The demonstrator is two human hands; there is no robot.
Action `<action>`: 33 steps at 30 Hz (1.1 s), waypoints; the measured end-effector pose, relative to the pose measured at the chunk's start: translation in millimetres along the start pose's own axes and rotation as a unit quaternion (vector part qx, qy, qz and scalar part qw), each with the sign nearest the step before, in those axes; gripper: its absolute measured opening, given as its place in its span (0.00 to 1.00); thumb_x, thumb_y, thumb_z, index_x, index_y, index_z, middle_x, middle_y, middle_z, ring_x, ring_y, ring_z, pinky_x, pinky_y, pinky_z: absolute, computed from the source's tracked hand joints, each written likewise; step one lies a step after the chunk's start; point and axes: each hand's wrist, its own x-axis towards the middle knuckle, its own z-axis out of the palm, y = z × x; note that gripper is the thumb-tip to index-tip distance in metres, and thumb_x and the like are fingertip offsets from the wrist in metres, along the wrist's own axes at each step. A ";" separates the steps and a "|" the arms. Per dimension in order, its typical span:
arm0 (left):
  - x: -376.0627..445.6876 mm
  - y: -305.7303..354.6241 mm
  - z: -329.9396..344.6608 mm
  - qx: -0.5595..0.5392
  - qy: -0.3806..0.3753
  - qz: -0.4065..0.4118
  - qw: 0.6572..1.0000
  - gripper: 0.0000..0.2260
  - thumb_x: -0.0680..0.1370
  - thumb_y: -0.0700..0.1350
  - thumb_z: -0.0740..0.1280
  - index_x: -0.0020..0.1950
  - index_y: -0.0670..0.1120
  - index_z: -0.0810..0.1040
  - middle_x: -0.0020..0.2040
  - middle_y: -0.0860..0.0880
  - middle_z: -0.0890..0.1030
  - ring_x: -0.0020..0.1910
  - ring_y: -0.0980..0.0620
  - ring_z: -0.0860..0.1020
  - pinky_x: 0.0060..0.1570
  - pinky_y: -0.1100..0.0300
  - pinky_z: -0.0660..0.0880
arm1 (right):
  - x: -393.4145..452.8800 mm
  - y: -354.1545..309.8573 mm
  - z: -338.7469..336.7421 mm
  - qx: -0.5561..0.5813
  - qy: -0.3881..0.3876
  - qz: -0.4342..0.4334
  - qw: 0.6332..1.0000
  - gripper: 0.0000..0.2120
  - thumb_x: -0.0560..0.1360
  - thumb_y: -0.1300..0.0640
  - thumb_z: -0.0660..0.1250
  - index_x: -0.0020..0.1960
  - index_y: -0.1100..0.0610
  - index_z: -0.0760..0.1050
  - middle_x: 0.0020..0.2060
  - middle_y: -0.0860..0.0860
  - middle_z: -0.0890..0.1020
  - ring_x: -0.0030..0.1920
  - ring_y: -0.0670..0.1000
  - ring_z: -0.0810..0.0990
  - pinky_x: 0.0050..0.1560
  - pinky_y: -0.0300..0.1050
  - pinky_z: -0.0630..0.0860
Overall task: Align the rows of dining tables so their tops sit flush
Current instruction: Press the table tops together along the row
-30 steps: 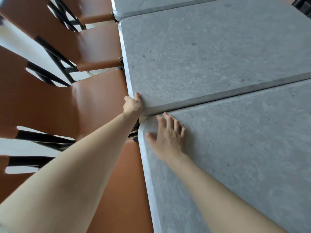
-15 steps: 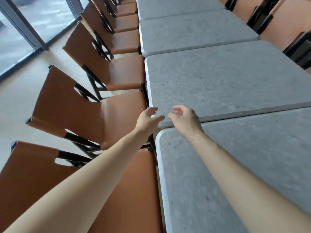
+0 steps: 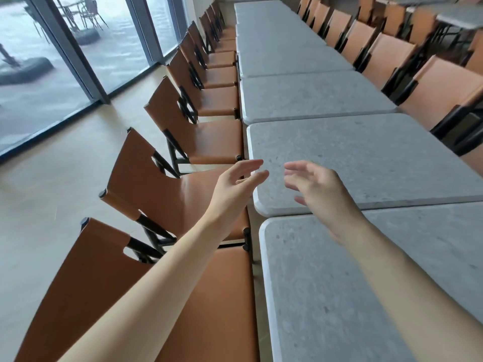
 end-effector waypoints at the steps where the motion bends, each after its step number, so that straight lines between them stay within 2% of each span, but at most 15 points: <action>1: -6.2 6.6 -3.1 -0.002 -0.007 0.007 1.000 0.13 0.78 0.50 0.71 0.63 0.55 0.81 0.59 0.61 0.82 0.56 0.68 0.79 0.62 0.59 0.77 | -7.0 -7.5 -1.2 -0.006 -0.001 -0.007 1.000 0.15 0.70 0.46 0.67 0.56 0.44 0.81 0.56 0.42 0.83 0.60 0.45 0.81 0.67 0.54 0.75; 4: -27.6 24.2 -19.6 -0.007 -0.015 0.034 0.999 0.14 0.78 0.52 0.71 0.64 0.56 0.81 0.60 0.61 0.82 0.56 0.68 0.79 0.65 0.57 0.75 | -28.6 -28.1 1.5 -0.014 0.000 -0.032 0.999 0.10 0.74 0.49 0.68 0.56 0.43 0.81 0.55 0.42 0.84 0.60 0.45 0.81 0.68 0.55 0.75; 9: -76.1 43.8 -65.7 -0.029 -0.007 0.057 0.998 0.17 0.75 0.56 0.70 0.63 0.57 0.81 0.59 0.58 0.84 0.61 0.60 0.79 0.68 0.51 0.73 | -77.7 -58.7 40.6 -0.009 0.001 -0.053 0.999 0.09 0.78 0.53 0.68 0.57 0.45 0.81 0.55 0.43 0.84 0.59 0.47 0.82 0.67 0.56 0.76; 12: -115.3 47.4 -106.1 -0.026 -0.003 0.080 0.996 0.15 0.76 0.56 0.69 0.62 0.57 0.82 0.56 0.59 0.84 0.60 0.61 0.80 0.68 0.52 0.73 | -117.5 -75.2 77.8 -0.009 -0.010 -0.062 0.998 0.10 0.79 0.54 0.67 0.59 0.47 0.80 0.55 0.44 0.84 0.58 0.51 0.83 0.64 0.58 0.78; 17: -191.5 38.8 -189.6 -0.024 0.028 0.078 0.996 0.12 0.76 0.58 0.67 0.58 0.60 0.82 0.54 0.62 0.84 0.58 0.63 0.80 0.61 0.58 0.75 | -191.8 -93.6 149.7 -0.009 -0.035 -0.101 0.994 0.11 0.78 0.51 0.66 0.60 0.46 0.80 0.58 0.44 0.83 0.61 0.47 0.80 0.64 0.54 0.78; 19: -224.1 34.3 -223.0 -0.014 0.036 0.072 0.997 0.15 0.75 0.59 0.66 0.59 0.59 0.83 0.55 0.62 0.84 0.60 0.62 0.80 0.63 0.57 0.75 | -219.0 -99.9 179.8 -0.009 -0.044 -0.108 0.993 0.11 0.79 0.52 0.66 0.60 0.46 0.80 0.58 0.44 0.82 0.62 0.48 0.80 0.64 0.54 0.79; 22: -268.3 33.5 -268.0 -0.013 0.043 0.060 0.997 0.14 0.76 0.56 0.66 0.59 0.56 0.83 0.57 0.60 0.83 0.61 0.59 0.80 0.67 0.53 0.74 | -253.9 -110.2 219.4 0.001 -0.052 -0.114 0.992 0.10 0.79 0.52 0.66 0.59 0.47 0.81 0.55 0.44 0.84 0.59 0.48 0.81 0.62 0.55 0.79; 25: -301.8 37.5 -303.8 -0.018 0.053 0.051 0.997 0.10 0.79 0.53 0.66 0.58 0.55 0.83 0.58 0.58 0.83 0.62 0.59 0.79 0.67 0.53 0.74 | -280.4 -122.4 251.9 0.009 -0.061 -0.116 0.991 0.11 0.76 0.49 0.68 0.57 0.46 0.81 0.51 0.43 0.85 0.57 0.48 0.82 0.61 0.55 0.80; 30: -328.3 43.1 -337.7 -0.024 0.052 0.049 0.997 0.10 0.81 0.52 0.65 0.60 0.53 0.82 0.59 0.57 0.82 0.61 0.59 0.79 0.66 0.55 0.74 | -306.1 -138.6 285.3 -0.022 -0.059 -0.133 0.989 0.13 0.72 0.43 0.65 0.54 0.40 0.81 0.50 0.38 0.85 0.56 0.45 0.82 0.62 0.56 0.79; 33: -330.0 42.7 -347.0 -0.033 0.049 0.048 0.997 0.10 0.82 0.51 0.65 0.60 0.53 0.82 0.59 0.57 0.82 0.61 0.59 0.79 0.67 0.54 0.74 | -309.4 -145.3 295.7 -0.018 -0.055 -0.143 0.988 0.09 0.77 0.49 0.66 0.55 0.43 0.81 0.51 0.40 0.84 0.57 0.44 0.82 0.63 0.54 0.78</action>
